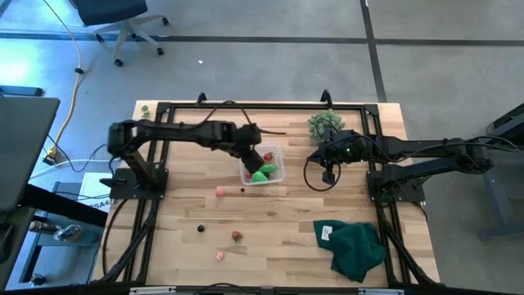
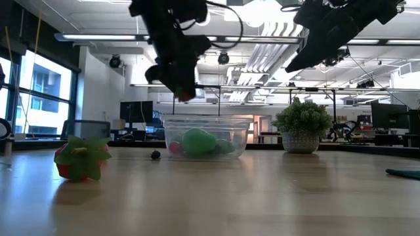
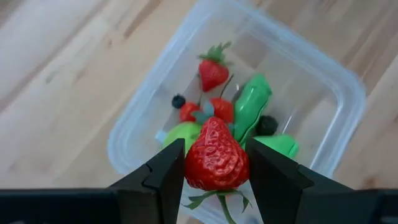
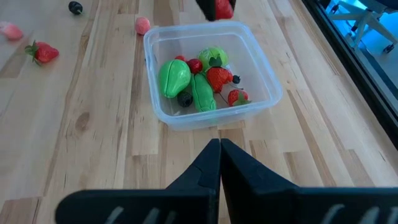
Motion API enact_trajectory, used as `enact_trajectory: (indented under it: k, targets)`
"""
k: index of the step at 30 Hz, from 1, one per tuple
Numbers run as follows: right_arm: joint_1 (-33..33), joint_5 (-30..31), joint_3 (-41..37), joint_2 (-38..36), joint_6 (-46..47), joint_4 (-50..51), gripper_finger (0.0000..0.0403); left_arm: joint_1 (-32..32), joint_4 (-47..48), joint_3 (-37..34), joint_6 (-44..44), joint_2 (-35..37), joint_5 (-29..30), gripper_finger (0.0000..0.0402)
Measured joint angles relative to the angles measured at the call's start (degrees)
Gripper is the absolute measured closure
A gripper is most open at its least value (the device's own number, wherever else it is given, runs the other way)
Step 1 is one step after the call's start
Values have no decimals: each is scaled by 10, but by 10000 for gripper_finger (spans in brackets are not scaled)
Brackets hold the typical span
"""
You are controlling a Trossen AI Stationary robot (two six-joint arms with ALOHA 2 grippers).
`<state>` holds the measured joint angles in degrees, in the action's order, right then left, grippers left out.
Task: Pick and placing Produce into tupperware
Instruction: Put the strawberry into the transparent bin
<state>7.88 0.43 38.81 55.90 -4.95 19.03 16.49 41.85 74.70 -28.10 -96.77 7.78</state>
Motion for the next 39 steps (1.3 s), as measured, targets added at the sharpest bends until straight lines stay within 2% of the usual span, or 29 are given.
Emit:
enact_trajectory:
  k: [7, 13, 34, 39]
  targets:
    - [0, 0, 0, 0, 0, 0, 401, 0, -1, 34, 7, -74, -9, 247]
    - [0, 0, 0, 0, 0, 0, 401, 0, -1, 33, 8, -103, -13, 247]
    - [0, 0, 0, 0, 0, 0, 401, 0, -1, 34, 27, -104, -11, 247]
    - [0, 0, 0, 0, 0, 0, 401, 0, -1, 34, 41, -104, -11, 221]
